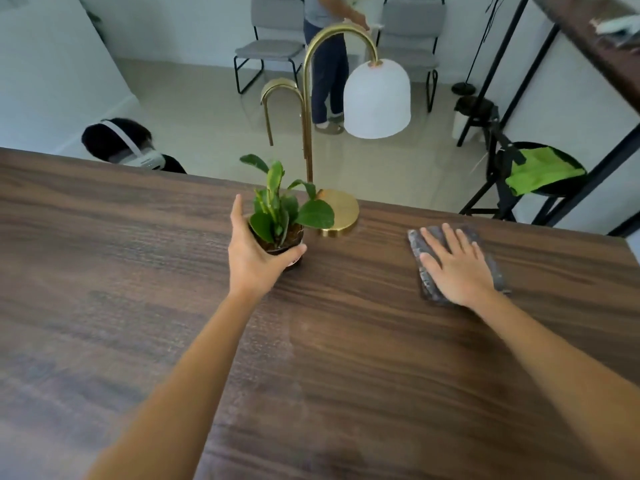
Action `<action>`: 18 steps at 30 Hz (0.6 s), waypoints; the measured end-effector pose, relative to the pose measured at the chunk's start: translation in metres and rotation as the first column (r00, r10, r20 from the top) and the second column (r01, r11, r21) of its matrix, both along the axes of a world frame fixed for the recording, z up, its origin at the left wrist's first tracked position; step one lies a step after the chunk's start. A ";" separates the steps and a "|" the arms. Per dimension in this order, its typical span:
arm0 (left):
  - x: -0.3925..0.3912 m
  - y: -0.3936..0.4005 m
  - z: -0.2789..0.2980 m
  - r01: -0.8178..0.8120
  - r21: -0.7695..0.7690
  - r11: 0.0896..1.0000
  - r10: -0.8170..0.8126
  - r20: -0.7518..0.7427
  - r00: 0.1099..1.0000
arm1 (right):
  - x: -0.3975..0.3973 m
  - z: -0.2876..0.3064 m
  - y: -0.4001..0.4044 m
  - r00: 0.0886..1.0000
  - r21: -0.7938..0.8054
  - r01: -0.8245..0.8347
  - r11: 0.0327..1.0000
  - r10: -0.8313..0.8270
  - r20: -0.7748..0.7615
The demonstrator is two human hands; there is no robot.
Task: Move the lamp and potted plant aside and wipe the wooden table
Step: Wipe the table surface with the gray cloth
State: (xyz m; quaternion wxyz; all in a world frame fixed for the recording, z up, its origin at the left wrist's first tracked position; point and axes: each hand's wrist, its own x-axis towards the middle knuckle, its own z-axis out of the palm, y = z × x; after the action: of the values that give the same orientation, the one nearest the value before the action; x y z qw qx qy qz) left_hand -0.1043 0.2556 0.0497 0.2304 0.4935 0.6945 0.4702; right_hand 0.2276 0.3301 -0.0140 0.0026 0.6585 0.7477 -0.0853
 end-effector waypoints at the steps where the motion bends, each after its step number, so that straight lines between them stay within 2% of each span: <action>1: 0.005 0.003 -0.004 0.022 -0.009 1.000 -0.022 0.011 1.000 | 0.005 0.001 0.008 0.991 -0.012 0.133 0.991 -0.133 0.000; 3: 0.012 0.005 -0.009 0.052 -0.024 0.998 -0.052 0.012 0.999 | -0.010 0.003 -0.001 0.965 -0.037 0.259 0.965 -0.260 -0.027; 4: 0.013 0.005 -0.010 0.070 -0.037 0.997 -0.070 0.016 0.997 | -0.023 0.000 -0.018 0.967 -0.047 0.250 0.967 -0.252 -0.047; 5: 0.011 0.003 -0.010 0.100 -0.057 0.993 -0.098 0.039 0.994 | -0.039 -0.003 -0.043 0.982 -0.042 0.174 0.984 -0.177 -0.067; 7: 0.001 -0.008 -0.008 0.188 -0.093 0.978 -0.177 0.115 0.977 | -0.068 -0.007 -0.120 0.987 0.044 -0.130 0.990 0.134 -0.085; 9: -0.014 -0.031 -0.009 0.226 -0.131 0.965 -0.215 0.089 0.972 | -0.080 -0.005 -0.191 0.889 0.094 -0.440 0.893 0.448 -0.094; 11: -0.026 -0.068 -0.018 0.103 -0.183 0.978 -0.110 -0.031 0.993 | -0.075 -0.003 -0.202 0.819 0.057 -0.558 0.828 0.561 -0.118; 13: -0.028 -0.117 -0.032 -0.099 -0.206 0.974 0.069 -0.146 0.987 | -0.090 -0.001 -0.174 0.876 0.064 -0.468 0.881 0.473 -0.100; 16: -0.008 -0.184 -0.053 -0.287 -0.241 0.927 0.232 -0.231 0.945 | -0.141 -0.003 -0.134 0.983 0.033 -0.169 0.985 0.170 -0.061; 17: 0.003 -0.200 -0.057 -0.313 -0.255 0.915 0.251 -0.248 0.936 | -0.157 -0.004 -0.136 0.988 0.016 -0.132 0.991 0.133 -0.080; 18: 0.012 -0.213 -0.060 -0.322 -0.265 0.909 0.253 -0.262 0.931 | -0.167 -0.004 -0.150 0.979 0.014 -0.176 0.984 0.176 -0.104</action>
State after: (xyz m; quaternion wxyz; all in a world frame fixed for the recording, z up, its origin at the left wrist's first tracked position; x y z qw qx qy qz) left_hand -0.0920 0.0421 -0.0103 0.1524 0.3931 0.8451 0.3287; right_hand 0.0610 0.1802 -0.0175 -0.0309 0.5843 0.8024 -0.1174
